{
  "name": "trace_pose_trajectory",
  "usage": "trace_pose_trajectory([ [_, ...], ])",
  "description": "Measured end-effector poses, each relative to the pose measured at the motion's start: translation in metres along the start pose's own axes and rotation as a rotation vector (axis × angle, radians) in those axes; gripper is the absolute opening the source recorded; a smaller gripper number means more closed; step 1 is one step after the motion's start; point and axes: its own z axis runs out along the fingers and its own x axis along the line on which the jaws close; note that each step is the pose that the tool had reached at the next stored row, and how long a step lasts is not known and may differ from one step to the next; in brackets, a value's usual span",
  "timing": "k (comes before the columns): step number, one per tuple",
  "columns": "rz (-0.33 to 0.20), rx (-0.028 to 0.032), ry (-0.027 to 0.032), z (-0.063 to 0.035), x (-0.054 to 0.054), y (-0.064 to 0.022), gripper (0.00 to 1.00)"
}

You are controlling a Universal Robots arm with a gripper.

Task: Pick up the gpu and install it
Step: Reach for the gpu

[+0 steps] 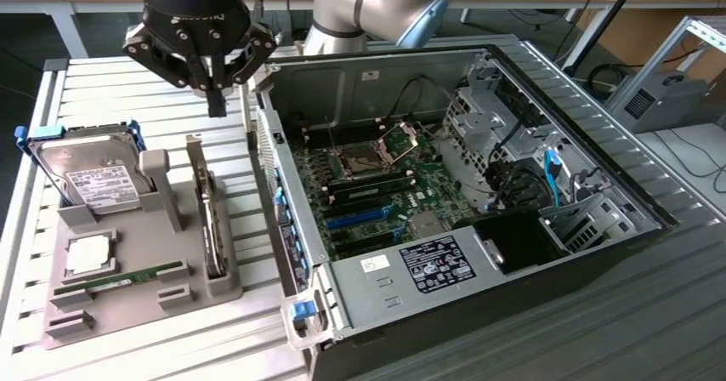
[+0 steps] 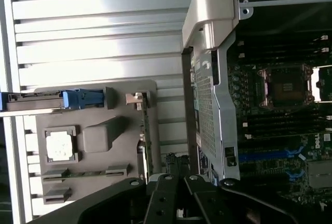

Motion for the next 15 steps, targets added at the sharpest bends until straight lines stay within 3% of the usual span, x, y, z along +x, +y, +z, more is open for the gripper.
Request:
trace_pose_trajectory([
  [15,0.000,-0.0001,-0.0001,-0.0008,0.033,-0.0024,0.11],
])
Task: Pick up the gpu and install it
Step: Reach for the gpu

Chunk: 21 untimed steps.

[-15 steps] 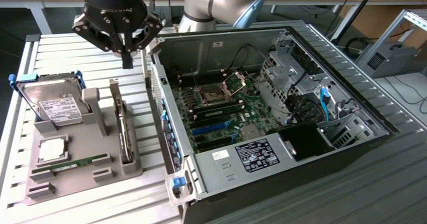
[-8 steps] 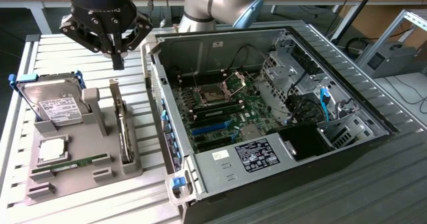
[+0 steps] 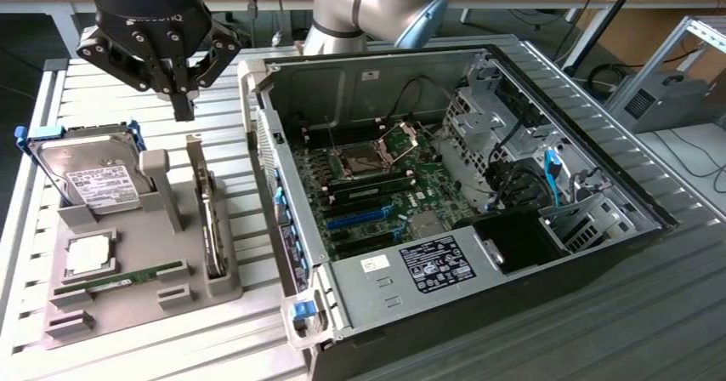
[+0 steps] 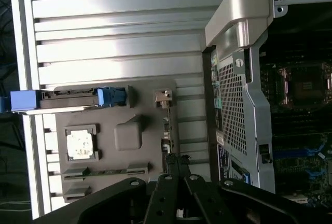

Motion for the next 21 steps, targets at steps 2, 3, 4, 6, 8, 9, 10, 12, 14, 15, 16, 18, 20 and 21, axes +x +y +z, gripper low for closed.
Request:
trace_pose_trajectory([
  [2,0.000,0.0000,0.0000,0.0000,0.001,-0.0001,0.11],
  [3,0.000,0.0000,0.0000,0.0000,0.001,-0.0001,0.11],
  [4,0.000,0.0001,0.0001,-0.0001,0.001,-0.0001,0.11],
  [6,0.000,0.0000,0.0000,-0.0001,0.001,-0.0002,0.11],
  [8,0.000,0.0001,0.0001,-0.0002,0.001,-0.0027,0.11],
  [9,0.000,0.0001,0.0002,-0.0003,0.001,-0.0041,0.11],
  [10,0.000,0.0001,0.0001,-0.0003,0.001,-0.0056,0.11],
  [12,0.000,0.0000,0.0001,-0.0004,0.000,-0.0091,0.11],
  [14,0.000,0.0000,0.0000,-0.0006,0.000,-0.0132,0.11],
  [15,0.000,0.0000,0.0000,-0.0007,0.000,-0.0147,0.11],
  [16,0.000,0.0000,0.0000,-0.0008,0.000,-0.0179,0.11],
  [18,0.000,0.0001,0.0001,-0.0010,-0.001,-0.0206,0.11],
  [20,0.000,0.0000,0.0000,-0.0010,-0.001,-0.0235,0.11],
  [21,0.000,0.0000,0.0000,-0.0010,-0.001,-0.0235,0.11],
])
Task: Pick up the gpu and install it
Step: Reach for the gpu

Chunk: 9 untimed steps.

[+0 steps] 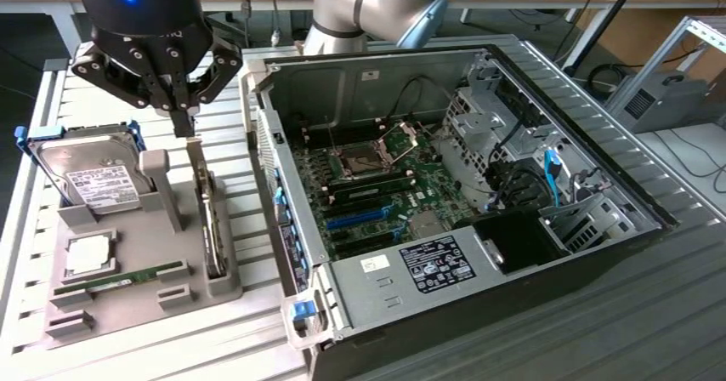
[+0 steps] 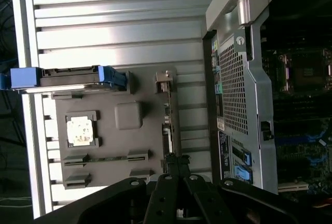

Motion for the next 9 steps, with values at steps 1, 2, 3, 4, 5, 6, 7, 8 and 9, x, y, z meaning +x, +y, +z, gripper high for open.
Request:
trace_pose_trajectory([
  [1,0.000,0.0001,0.0000,0.0000,0.0000,0.0000,0.11],
  [2,0.000,0.0001,0.0001,-0.0001,0.0000,0.0000,0.11],
  [3,0.000,0.0001,0.0001,0.0000,0.0000,0.0000,0.11],
  [4,0.000,0.0000,0.0001,0.0000,0.0000,-0.0001,0.11],
  [5,0.000,0.0000,0.0000,0.0000,0.0000,-0.0001,0.11],
  [6,0.000,0.0001,0.0001,-0.0001,0.0000,-0.0006,0.11],
  [7,0.000,0.0001,0.0001,-0.0001,-0.0002,-0.0020,0.11],
  [8,0.000,0.0001,0.0001,-0.0002,-0.0002,-0.0033,0.11],
  [9,0.000,0.0000,0.0000,-0.0002,-0.0004,-0.0055,0.11],
])
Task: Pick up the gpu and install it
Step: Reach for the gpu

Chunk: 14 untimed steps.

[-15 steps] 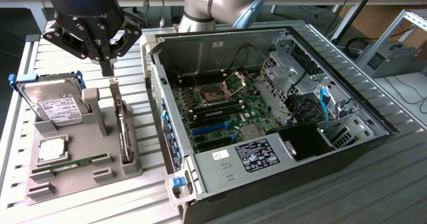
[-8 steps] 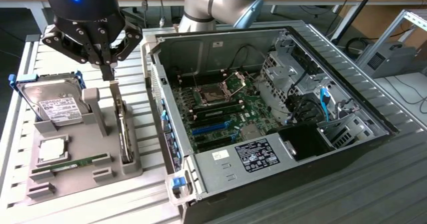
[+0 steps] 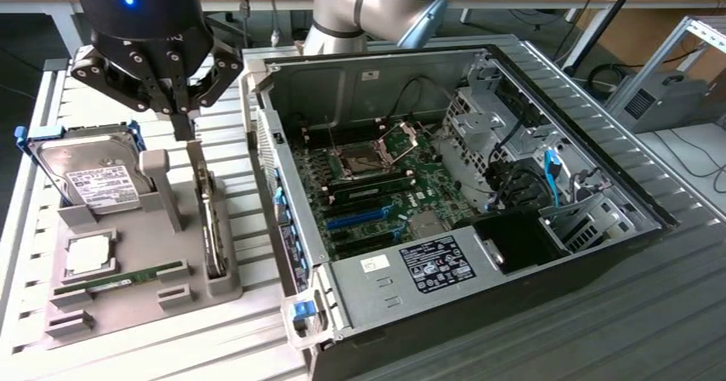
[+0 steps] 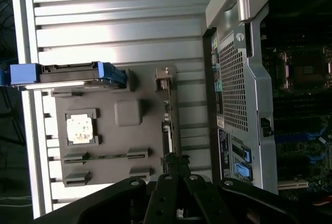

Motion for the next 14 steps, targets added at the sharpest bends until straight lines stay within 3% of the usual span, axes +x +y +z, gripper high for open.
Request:
trace_pose_trajectory([
  [3,0.000,0.0001,0.0001,-0.0003,-0.0005,-0.0066,0.11],
  [14,0.000,0.0000,0.0000,-0.0003,-0.0005,-0.0071,0.11],
])
